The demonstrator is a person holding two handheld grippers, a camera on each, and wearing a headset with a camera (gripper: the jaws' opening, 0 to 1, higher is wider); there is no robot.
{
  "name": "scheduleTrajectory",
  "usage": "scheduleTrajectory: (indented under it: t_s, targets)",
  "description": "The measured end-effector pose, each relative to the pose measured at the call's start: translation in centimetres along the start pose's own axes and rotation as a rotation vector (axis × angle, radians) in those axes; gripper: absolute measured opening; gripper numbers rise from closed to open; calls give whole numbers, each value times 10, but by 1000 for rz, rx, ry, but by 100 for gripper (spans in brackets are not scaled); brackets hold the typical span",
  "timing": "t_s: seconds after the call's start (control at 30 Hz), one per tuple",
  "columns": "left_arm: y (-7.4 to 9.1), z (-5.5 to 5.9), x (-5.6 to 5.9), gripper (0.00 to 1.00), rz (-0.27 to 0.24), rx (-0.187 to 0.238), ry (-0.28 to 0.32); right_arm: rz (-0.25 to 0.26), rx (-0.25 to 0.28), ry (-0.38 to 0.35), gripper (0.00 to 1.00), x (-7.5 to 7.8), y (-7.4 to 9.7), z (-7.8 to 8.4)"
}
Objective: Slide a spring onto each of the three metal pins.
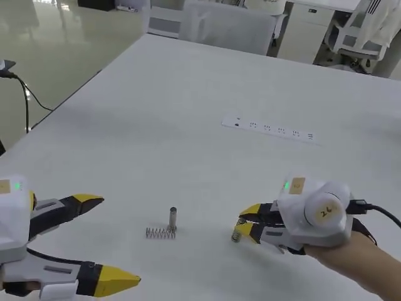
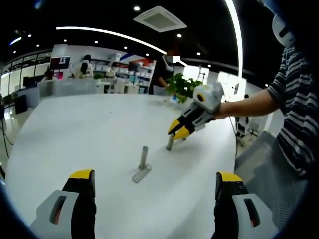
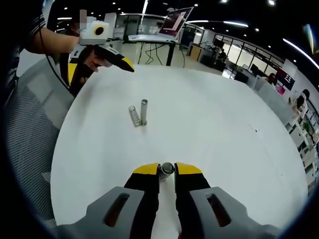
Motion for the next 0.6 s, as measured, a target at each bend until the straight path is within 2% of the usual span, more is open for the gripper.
scheduleTrajectory:
  t_s: [0.13, 0.27, 0.33, 0.43, 0.6]
  targets:
    - [0, -1, 2, 98, 6, -4, -3, 1, 3, -10, 11, -1, 0, 0]
    - [-1, -2, 3, 98, 6, -1, -2, 13, 34, -5, 13, -3, 4, -4]
    - [0, -3, 3, 98, 5, 1, -4, 10, 66, -42, 13, -4, 7, -5]
    - [1, -5, 2, 98, 3, 5, -6, 25, 96, -50, 14, -7, 14, -6]
    - [2, -7, 1, 98, -1, 13, -2, 20, 191, -113, 14, -16, 24, -9]
Point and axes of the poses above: the centre of the closed fingertips' face, and the gripper's own axes: y roughly backward along the fingers, x roughly to its right, z roughly out of its underside, the point moved 10 cm from there along y, roughly backward along the fingers, and after that the axes turned 15 degrees about -z, right-handed, at the moved point
